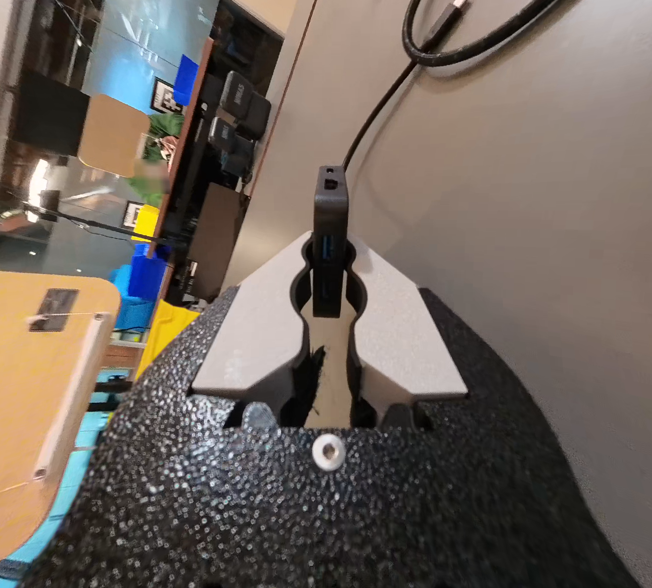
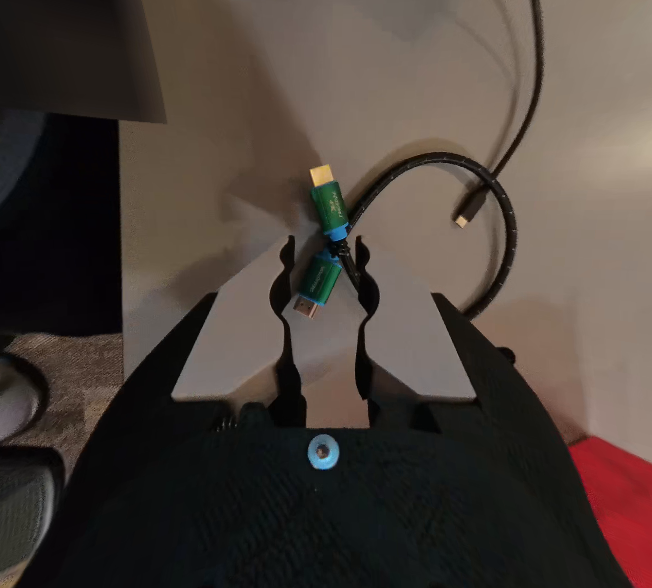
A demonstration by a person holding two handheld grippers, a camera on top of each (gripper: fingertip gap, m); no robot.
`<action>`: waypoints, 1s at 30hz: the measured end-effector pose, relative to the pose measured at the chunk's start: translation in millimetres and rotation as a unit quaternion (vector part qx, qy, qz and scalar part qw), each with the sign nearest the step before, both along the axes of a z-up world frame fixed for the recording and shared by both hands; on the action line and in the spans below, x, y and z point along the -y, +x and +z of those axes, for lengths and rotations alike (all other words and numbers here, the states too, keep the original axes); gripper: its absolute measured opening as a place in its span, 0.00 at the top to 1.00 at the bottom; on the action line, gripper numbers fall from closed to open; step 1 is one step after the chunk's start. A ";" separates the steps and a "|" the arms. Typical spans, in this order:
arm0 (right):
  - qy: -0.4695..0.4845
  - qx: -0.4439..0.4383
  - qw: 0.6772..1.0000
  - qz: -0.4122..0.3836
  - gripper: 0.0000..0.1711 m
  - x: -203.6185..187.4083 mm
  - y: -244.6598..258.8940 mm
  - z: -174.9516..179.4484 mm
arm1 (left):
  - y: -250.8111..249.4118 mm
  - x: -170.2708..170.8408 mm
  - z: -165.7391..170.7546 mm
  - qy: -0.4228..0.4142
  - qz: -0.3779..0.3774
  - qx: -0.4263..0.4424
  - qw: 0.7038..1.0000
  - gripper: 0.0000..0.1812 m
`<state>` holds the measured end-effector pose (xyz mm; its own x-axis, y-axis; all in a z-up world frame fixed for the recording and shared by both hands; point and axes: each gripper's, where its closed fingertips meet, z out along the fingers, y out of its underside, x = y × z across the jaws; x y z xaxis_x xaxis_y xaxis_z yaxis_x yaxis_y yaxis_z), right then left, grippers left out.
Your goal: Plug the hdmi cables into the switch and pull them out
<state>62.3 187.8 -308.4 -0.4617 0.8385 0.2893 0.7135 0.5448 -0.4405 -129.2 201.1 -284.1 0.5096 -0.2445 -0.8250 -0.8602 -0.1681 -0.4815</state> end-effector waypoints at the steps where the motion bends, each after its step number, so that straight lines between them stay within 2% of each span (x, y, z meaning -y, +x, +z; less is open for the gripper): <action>1: -0.011 0.012 1.000 0.010 0.82 -2.7 1.2 -2.0 | 0.5 0.0 1.0 0.005 -0.001 -0.013 1.000 0.94; 4: -0.026 0.051 0.998 0.038 0.82 -12.5 5.9 -6.9 | 1.0 0.3 1.7 0.014 -0.008 -0.047 0.999 0.94; 10: -0.128 0.091 0.986 0.056 0.83 -5.8 0.6 -10.7 | 0.6 0.2 0.6 0.014 -0.012 -0.053 0.998 0.94; 13: -0.147 0.097 0.983 0.041 0.91 -3.0 -4.5 -16.7 | 1.5 0.2 -0.1 0.014 -0.014 -0.057 0.998 0.94; 15: -0.169 0.091 0.981 0.021 0.92 -1.2 -7.0 -16.5 | 2.0 0.3 -0.2 0.013 -0.014 -0.055 0.998 0.94; 20: -0.153 0.025 0.986 -0.069 0.93 -12.1 -12.9 -11.5 | -3.7 0.1 4.3 0.019 0.009 -0.067 0.998 0.94; 24: -0.134 -0.056 0.977 -0.157 0.94 -21.5 -15.8 7.7 | -19.3 1.9 14.3 0.051 0.066 -0.219 0.972 0.94; 26: -0.143 -0.099 0.968 -0.182 0.94 -16.7 -20.1 17.1 | -15.3 2.2 9.8 0.047 0.062 -0.260 0.963 0.94; 30: -0.123 -0.132 0.966 -0.186 0.94 0.5 -37.1 17.8 | 3.6 3.1 8.7 0.057 0.017 -0.219 0.974 0.94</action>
